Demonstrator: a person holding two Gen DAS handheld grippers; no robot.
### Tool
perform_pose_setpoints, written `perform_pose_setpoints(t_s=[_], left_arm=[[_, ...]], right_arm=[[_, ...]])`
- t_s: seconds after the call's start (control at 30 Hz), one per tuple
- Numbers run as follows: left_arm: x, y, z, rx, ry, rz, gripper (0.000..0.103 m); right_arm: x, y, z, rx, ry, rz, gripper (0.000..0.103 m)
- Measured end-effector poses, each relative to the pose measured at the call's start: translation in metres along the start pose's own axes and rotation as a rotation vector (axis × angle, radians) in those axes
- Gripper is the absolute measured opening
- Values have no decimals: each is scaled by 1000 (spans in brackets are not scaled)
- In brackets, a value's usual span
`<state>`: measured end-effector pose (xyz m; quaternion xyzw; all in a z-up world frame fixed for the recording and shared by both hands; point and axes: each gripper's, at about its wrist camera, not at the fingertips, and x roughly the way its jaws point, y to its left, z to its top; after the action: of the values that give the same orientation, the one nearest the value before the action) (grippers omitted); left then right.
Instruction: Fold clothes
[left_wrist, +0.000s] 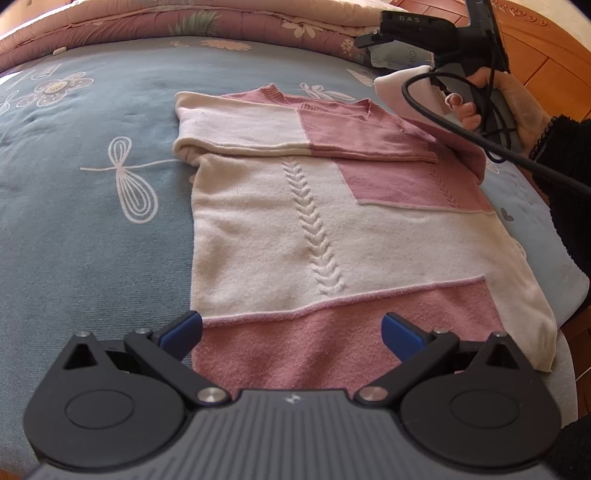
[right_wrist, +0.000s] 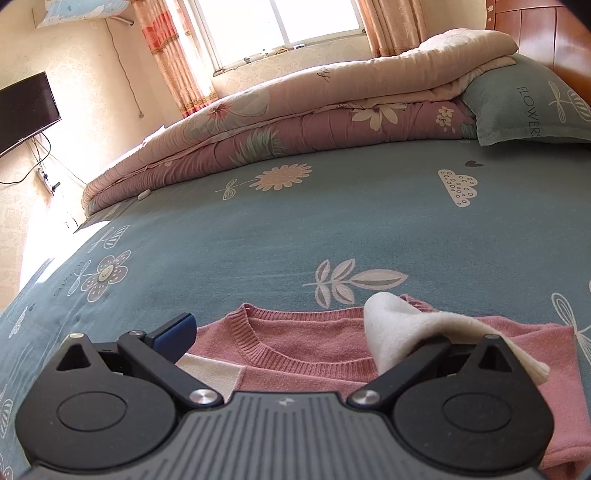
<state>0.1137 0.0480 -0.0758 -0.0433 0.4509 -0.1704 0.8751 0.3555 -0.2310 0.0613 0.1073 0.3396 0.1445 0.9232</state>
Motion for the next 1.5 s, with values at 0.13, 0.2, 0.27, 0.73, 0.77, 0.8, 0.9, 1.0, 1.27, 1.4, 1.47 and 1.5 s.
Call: perform_pose_setpoints(t_s=[0.13, 0.2, 0.27, 0.73, 0.77, 0.8, 0.9, 1.0, 1.27, 1.4, 1.47, 1.5], left_arm=[[0, -1, -1, 3, 5, 1, 102], [0, 0, 0, 3, 5, 2, 102], [-1, 1, 0, 1, 8, 5, 102], [-6, 12, -5, -24, 8, 9, 102], [-7, 13, -5, -26, 7, 8, 102], [-7, 13, -5, -27, 6, 8, 102], [-9, 14, -5, -29, -1, 7, 102], [-10, 14, -4, -31, -8, 4, 102], [-12, 12, -4, -29, -21, -4, 102], [-11, 13, -5, -34, -22, -12, 102], [-10, 13, -5, -38, -22, -18, 102], [-10, 13, -5, -37, -22, -21, 102]], right_arm=[[8, 17, -7, -81, 29, -10, 103], [10, 24, -9, -112, 39, -9, 103], [14, 30, -11, -133, 54, -5, 103], [48, 52, -34, -236, 185, -51, 103], [52, 52, -36, -232, 202, -51, 103], [55, 50, -38, -221, 219, -45, 103], [60, 43, -42, -162, 253, -21, 103], [58, 32, -42, -74, 261, 8, 103], [39, -17, -51, 236, 263, 137, 103], [25, -46, -55, 387, 210, 164, 103], [20, -59, -53, 445, 174, 154, 103], [20, -62, -51, 464, 157, 156, 103]])
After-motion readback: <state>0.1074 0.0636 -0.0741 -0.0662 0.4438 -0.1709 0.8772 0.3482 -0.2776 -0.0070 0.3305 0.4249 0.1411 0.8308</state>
